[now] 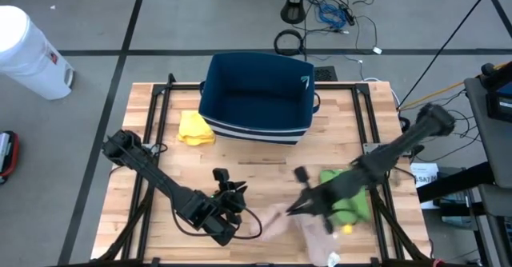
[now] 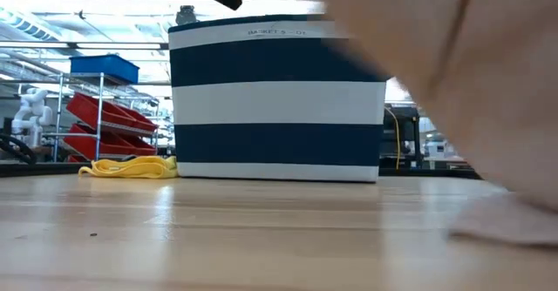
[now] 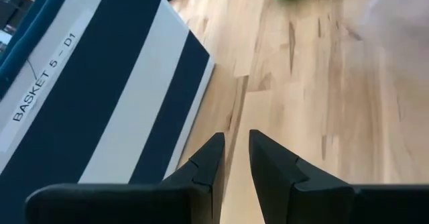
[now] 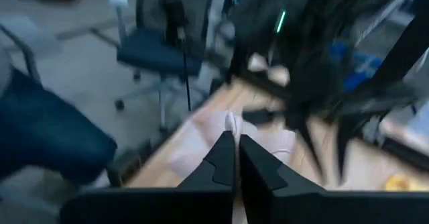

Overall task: Fold towel
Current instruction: Fold the light pink towel

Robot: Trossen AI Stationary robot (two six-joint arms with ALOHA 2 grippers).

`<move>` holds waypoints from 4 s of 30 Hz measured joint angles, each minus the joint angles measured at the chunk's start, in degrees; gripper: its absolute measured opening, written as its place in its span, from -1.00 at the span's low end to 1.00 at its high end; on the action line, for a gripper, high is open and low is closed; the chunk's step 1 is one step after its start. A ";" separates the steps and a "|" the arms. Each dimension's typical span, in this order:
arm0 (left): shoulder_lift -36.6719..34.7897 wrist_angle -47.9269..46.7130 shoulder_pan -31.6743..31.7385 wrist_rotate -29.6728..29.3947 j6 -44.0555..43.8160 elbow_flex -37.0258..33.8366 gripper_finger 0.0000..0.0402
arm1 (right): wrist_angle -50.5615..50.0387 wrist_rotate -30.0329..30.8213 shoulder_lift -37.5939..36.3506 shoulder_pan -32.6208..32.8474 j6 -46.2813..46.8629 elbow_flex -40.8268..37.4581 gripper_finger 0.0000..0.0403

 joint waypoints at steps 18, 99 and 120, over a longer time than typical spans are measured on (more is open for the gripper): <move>0.00 18.35 -1.67 8.10 11.95 0.07 -0.62 | -10.44 6.73 -4.12 -3.42 -2.54 0.09 -1.00; -0.02 12.74 2.97 11.53 6.93 -6.18 -0.05 | -11.90 4.57 -4.74 -7.16 -3.50 0.05 -1.00; -0.02 13.68 5.89 16.59 13.18 -6.19 -0.92 | -11.79 4.59 -4.74 -6.04 -3.50 0.05 -1.00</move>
